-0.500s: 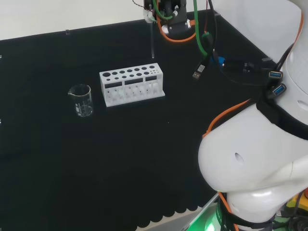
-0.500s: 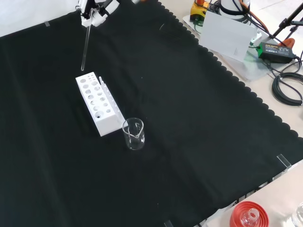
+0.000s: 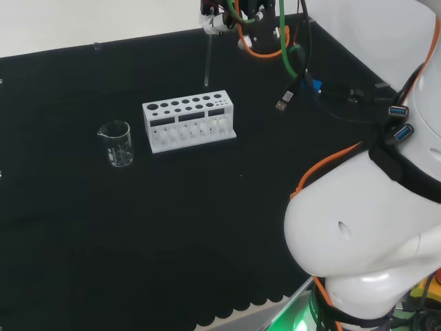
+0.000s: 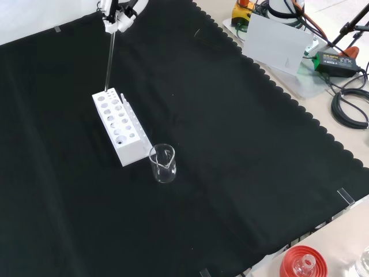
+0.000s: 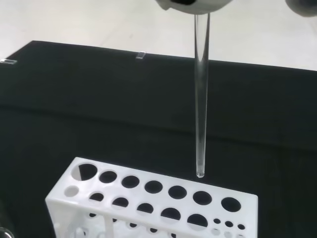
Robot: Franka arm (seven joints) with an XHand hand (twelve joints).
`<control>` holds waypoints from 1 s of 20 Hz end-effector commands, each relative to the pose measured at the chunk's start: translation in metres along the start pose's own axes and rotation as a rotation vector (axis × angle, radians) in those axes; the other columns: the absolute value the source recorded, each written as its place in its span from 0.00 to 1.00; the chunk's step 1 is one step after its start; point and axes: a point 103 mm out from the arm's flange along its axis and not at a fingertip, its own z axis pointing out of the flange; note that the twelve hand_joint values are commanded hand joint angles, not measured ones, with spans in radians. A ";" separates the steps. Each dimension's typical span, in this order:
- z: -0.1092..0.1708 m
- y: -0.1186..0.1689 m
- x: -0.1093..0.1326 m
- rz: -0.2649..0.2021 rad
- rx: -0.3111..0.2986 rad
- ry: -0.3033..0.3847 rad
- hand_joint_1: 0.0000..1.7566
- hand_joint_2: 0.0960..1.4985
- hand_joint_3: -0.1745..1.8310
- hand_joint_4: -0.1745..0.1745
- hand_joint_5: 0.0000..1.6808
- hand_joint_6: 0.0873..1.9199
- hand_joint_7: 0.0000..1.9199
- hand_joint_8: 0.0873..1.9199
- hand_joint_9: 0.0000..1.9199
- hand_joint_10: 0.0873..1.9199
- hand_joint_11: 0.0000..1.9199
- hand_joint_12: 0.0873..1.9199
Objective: Stir in the beaker to the left of the white test tube rack with the glass rod.
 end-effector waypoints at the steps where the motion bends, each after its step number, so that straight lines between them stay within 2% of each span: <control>1: -0.001 -0.005 -0.003 0.045 -0.014 0.026 0.75 0.66 0.06 0.00 0.71 0.17 0.70 0.30 0.93 0.10 0.79 0.31; 8: -0.004 0.004 0.035 0.007 -0.001 0.024 0.75 0.66 0.06 0.00 0.71 0.17 0.70 0.30 0.93 0.10 0.79 0.31; 9: -0.004 0.004 0.040 -0.028 0.011 -0.001 0.75 0.66 0.06 0.00 0.71 0.17 0.70 0.30 0.93 0.10 0.79 0.31; 10: -0.005 0.004 0.045 -0.036 0.014 -0.006 0.75 0.66 0.06 0.00 0.71 0.17 0.70 0.30 0.93 0.10 0.79 0.31; 11: -0.005 0.003 0.051 -0.053 -0.011 -0.045 0.75 0.66 0.06 0.00 0.71 0.17 0.70 0.30 0.93 0.10 0.79 0.31; 12: -0.005 0.003 0.059 -0.075 -0.005 -0.061 0.75 0.66 0.06 0.00 0.71 0.17 0.70 0.30 0.93 0.10 0.79 0.31; 13: -0.002 0.000 0.063 -0.062 -0.010 -0.008 0.75 0.66 0.06 0.00 0.71 0.17 0.70 0.30 0.93 0.10 0.79 0.31; 14: -0.003 0.001 0.070 -0.065 -0.007 0.007 0.75 0.66 0.06 0.00 0.71 0.17 0.70 0.31 0.93 0.10 0.79 0.31; 16: -0.008 0.003 0.085 -0.098 0.002 0.009 0.75 0.66 0.06 0.00 0.71 0.17 0.70 0.31 0.93 0.10 0.79 0.31; 20: -0.020 0.004 0.114 -0.121 -0.008 0.040 0.75 0.66 0.07 0.00 0.71 0.17 0.70 0.31 0.93 0.10 0.79 0.31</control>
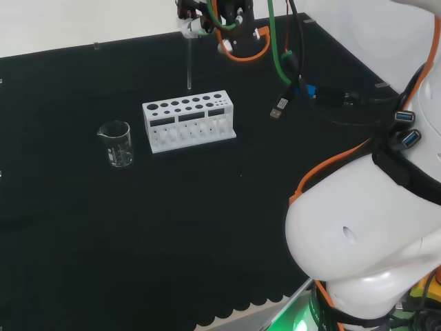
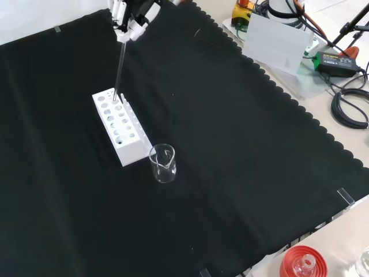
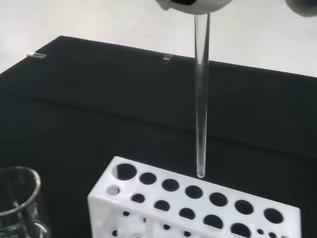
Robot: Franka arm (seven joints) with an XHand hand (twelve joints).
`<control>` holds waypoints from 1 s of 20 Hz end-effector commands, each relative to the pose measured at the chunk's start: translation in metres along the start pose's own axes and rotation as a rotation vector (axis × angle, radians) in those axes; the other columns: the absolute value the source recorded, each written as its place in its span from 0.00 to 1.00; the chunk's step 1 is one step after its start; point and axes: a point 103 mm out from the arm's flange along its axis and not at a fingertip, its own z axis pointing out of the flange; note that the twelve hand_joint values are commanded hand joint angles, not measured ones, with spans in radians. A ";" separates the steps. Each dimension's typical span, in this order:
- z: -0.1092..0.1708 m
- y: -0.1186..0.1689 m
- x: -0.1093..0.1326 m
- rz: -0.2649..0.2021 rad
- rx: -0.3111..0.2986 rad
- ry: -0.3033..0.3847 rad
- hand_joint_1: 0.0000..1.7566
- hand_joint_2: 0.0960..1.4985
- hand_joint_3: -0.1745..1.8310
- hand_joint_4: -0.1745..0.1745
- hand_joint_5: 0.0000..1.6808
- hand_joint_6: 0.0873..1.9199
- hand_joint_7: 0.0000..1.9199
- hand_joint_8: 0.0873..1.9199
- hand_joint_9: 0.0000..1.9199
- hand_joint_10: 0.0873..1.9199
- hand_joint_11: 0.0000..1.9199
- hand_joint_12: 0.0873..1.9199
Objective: Stir in the beaker to the left of the white test tube rack with the glass rod.
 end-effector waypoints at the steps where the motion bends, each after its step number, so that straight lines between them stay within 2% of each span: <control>1: -0.018 0.005 0.065 -0.051 -0.018 0.086 0.75 0.66 0.07 0.00 0.71 0.17 0.70 0.31 0.93 0.10 0.79 0.31; 8: -0.023 0.010 0.093 -0.051 -0.010 0.101 0.75 0.66 0.07 0.00 0.71 0.17 0.70 0.31 0.93 0.10 0.79 0.31; 14: -0.022 0.014 0.112 -0.114 0.005 0.114 0.75 0.66 0.07 0.00 0.70 0.17 0.70 0.32 0.93 0.10 0.79 0.31; 20: -0.022 0.019 0.125 -0.140 0.010 0.125 0.75 0.66 0.07 0.00 0.70 0.17 0.70 0.32 0.93 0.09 0.79 0.31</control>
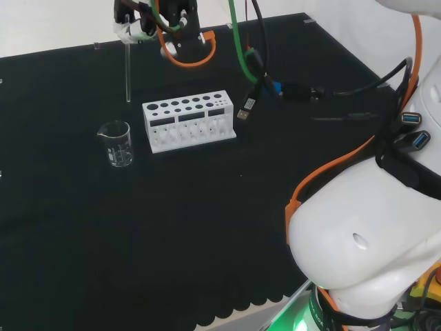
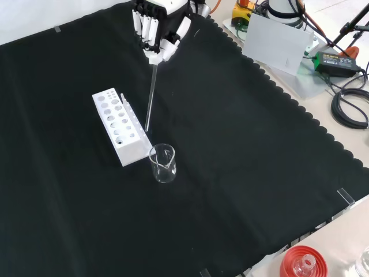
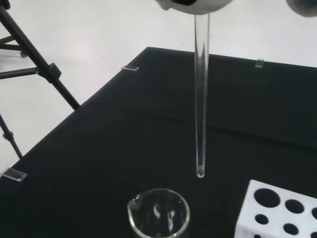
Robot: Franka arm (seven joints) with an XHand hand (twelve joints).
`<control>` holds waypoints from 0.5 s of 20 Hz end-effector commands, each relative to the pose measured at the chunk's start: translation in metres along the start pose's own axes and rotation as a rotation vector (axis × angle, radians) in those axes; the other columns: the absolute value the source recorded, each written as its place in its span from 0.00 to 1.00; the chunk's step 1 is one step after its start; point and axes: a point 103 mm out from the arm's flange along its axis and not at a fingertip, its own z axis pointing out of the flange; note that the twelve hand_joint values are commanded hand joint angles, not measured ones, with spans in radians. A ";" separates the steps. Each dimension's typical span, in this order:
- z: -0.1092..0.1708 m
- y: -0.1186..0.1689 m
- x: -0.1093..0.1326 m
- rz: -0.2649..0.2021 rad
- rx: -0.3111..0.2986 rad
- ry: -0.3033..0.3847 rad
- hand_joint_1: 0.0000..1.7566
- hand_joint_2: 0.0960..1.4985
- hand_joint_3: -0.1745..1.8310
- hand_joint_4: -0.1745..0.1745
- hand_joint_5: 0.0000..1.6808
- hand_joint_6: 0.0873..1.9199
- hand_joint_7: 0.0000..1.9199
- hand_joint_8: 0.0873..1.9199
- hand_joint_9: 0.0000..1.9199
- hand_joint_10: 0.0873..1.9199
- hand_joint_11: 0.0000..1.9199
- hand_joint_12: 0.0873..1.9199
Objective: Stir in the beaker to the left of the white test tube rack with the glass rod.
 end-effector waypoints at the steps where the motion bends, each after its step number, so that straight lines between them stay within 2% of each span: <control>1: 0.003 0.001 0.010 -0.039 -0.008 -0.015 0.75 0.66 0.07 0.00 0.70 0.18 0.70 0.32 0.93 0.09 0.79 0.31; 5: 0.005 0.003 0.014 -0.042 0.017 0.007 0.75 0.66 0.07 0.00 0.70 0.18 0.70 0.32 0.93 0.09 0.79 0.31; 7: 0.008 0.005 0.017 -0.019 0.035 -0.011 0.75 0.66 0.07 0.00 0.70 0.18 0.70 0.32 0.93 0.09 0.79 0.31; 9: 0.013 0.007 0.021 -0.027 0.044 -0.019 0.75 0.66 0.07 0.00 0.70 0.18 0.70 0.32 0.93 0.09 0.79 0.31; 10: 0.021 0.002 0.009 -0.029 0.029 -0.003 0.75 0.66 0.07 0.00 0.70 0.18 0.70 0.32 0.93 0.09 0.79 0.31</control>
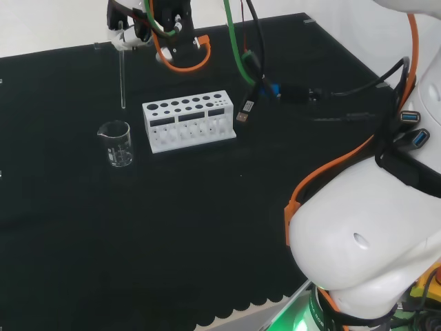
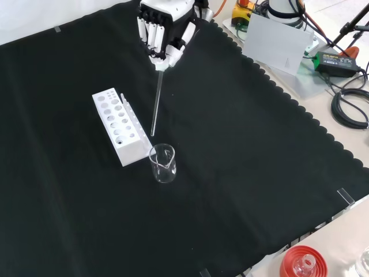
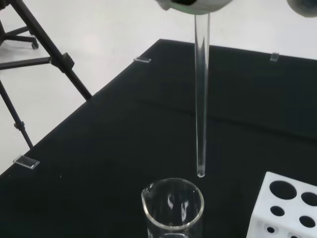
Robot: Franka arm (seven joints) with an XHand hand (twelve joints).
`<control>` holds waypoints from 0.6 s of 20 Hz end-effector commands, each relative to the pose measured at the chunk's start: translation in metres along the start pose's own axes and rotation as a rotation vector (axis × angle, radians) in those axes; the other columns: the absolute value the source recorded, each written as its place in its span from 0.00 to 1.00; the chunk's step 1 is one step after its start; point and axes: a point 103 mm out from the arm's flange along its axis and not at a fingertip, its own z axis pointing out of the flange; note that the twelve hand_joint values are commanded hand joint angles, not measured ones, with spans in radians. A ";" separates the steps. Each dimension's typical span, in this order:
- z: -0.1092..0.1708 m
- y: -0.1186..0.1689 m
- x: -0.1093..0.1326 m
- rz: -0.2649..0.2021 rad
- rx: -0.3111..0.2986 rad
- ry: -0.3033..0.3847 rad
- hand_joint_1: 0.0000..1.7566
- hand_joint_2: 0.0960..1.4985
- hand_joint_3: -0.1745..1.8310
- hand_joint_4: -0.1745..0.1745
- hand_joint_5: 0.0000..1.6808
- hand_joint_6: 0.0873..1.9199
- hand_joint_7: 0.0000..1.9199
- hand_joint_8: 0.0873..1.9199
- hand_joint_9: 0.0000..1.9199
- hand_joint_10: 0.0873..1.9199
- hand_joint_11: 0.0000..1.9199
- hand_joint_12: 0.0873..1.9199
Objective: Stir in the beaker to the left of the white test tube rack with the glass rod.
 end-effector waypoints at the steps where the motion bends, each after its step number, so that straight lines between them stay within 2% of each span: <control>1: 0.016 0.002 -0.006 -0.001 0.005 0.008 0.75 0.66 0.07 0.00 0.70 0.18 0.70 0.32 0.93 0.09 0.79 0.31; 3: 0.019 0.004 -0.004 -0.014 -0.006 0.035 0.75 0.66 0.07 0.00 0.70 0.18 0.70 0.32 0.93 0.09 0.79 0.31; 4: 0.011 0.008 0.008 -0.021 -0.014 0.041 0.75 0.66 0.07 0.00 0.70 0.18 0.70 0.32 0.93 0.09 0.79 0.31; 7: 0.009 0.013 0.029 -0.026 0.021 0.006 0.75 0.66 0.07 0.00 0.70 0.18 0.69 0.32 0.93 0.09 0.79 0.31; 12: 0.021 0.015 0.043 -0.047 0.058 -0.020 0.75 0.66 0.07 0.00 0.70 0.18 0.69 0.32 0.93 0.09 0.79 0.31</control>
